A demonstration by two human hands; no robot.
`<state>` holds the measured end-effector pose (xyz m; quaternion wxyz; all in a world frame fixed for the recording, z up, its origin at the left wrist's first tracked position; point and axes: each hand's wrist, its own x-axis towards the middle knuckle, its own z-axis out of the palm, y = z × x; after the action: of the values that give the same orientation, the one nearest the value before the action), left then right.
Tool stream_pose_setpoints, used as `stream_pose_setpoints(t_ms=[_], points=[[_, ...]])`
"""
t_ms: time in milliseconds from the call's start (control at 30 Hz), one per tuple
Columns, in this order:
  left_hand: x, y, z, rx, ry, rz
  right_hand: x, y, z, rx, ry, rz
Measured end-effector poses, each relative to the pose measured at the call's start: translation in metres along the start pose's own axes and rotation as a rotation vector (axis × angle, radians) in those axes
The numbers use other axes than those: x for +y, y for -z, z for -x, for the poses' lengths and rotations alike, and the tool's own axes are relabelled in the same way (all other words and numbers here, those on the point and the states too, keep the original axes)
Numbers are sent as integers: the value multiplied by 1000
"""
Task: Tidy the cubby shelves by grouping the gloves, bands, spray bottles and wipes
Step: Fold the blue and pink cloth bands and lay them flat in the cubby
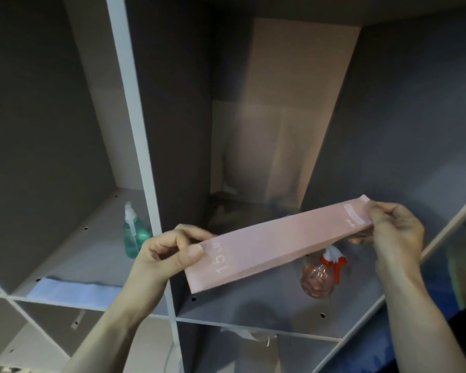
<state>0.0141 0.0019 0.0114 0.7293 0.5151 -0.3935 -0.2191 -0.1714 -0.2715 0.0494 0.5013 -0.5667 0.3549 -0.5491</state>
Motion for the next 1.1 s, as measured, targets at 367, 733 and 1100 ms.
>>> stream_pose_setpoints(t_ms=[367,733,1100], points=[[5,7,27,303,291,-29,-12,0,30,-216,-216,-229],[-6,88,75,619,406,-268,35,-15,85,-623,-510,-42],[-5,217,108,660,543,-361,61,-89,179,-868,-630,194]])
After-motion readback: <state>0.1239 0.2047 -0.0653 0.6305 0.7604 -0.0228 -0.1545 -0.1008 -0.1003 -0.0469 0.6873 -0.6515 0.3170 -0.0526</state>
